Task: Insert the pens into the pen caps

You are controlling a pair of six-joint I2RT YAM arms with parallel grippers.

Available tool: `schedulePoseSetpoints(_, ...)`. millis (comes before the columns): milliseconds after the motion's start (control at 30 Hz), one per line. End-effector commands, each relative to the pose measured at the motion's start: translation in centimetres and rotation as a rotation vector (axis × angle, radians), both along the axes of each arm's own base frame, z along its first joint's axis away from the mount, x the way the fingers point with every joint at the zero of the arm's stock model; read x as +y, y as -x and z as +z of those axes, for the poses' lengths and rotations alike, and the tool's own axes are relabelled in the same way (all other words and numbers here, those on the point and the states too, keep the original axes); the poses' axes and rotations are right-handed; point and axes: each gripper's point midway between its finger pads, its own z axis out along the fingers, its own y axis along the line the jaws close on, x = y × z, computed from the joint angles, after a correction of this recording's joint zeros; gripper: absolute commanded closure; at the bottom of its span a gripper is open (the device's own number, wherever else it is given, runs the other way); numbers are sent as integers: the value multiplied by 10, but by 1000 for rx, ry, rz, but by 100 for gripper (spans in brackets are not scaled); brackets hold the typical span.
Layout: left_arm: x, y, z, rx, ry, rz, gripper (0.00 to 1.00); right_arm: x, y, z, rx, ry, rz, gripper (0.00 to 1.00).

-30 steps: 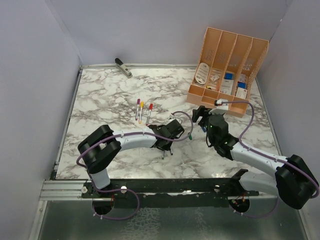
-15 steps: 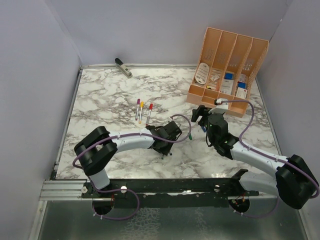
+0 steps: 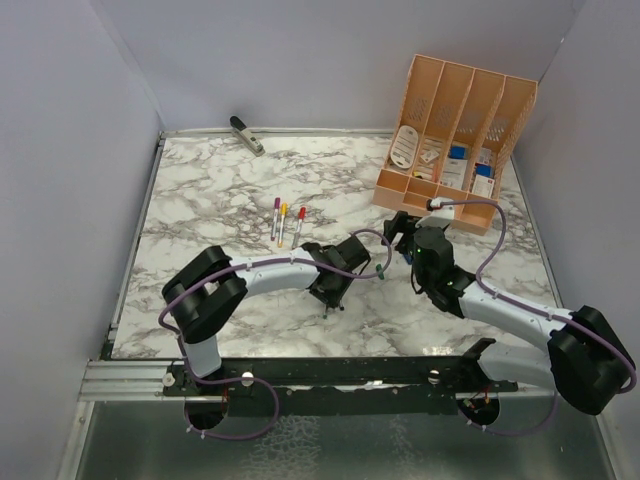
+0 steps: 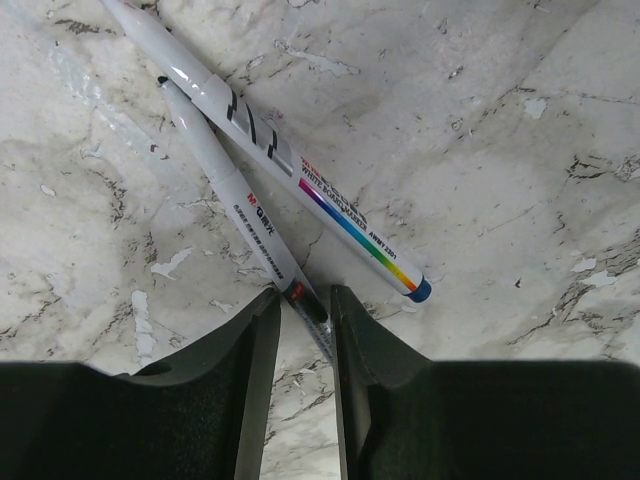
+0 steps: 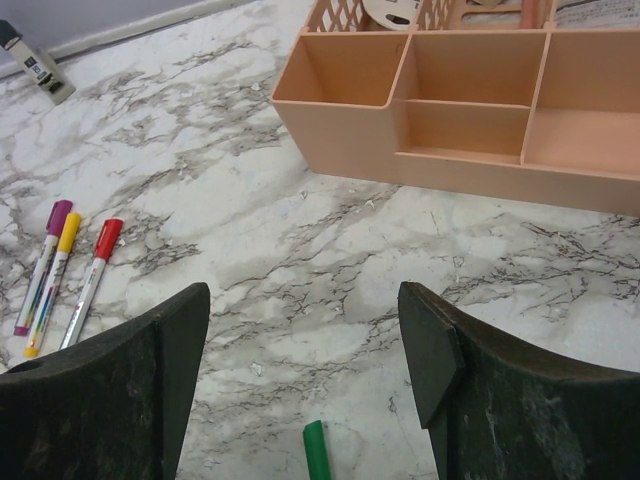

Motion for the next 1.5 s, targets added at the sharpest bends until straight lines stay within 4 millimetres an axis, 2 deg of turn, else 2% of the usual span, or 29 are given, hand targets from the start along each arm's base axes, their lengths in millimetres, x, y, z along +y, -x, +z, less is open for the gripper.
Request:
schedulePoseSetpoints(0,54,47,-48,228,-217,-46,69,-3,-2,9,-20,-25,-27,24)
schedulePoseSetpoints(167,59,42,-58,239,-221,-28,67,-5,-1,10,-23,-27,-32,24)
schedulePoseSetpoints(300,62,37,-69,240,-218,1,70,-6,-1,14,-30,-31,-35,24)
schedulePoseSetpoints(400,63,33,-75,234,-210,23,80,-7,0,16,-35,-31,-38,24)
schedulePoseSetpoints(500,71,31,-80,231,-233,42,100,-9,1,17,-40,-33,-42,24)
schedulePoseSetpoints(667,82,28,-87,214,-285,62,100,-10,2,15,-39,-32,-46,25)
schedulePoseSetpoints(800,79,13,-83,156,-287,87,100,-11,1,5,-3,-2,-55,29)
schedulePoseSetpoints(933,71,-13,-64,54,-254,113,100,-16,3,-14,82,48,-83,37)
schedulePoseSetpoints(1100,59,-52,-25,-123,-208,117,100,-22,13,-46,217,121,-94,41)
schedulePoseSetpoints(1333,41,-87,23,-279,-68,163,100,1,23,-73,326,148,61,52)
schedulePoseSetpoints(1467,34,-100,49,-313,132,222,100,17,28,-87,376,180,171,58)
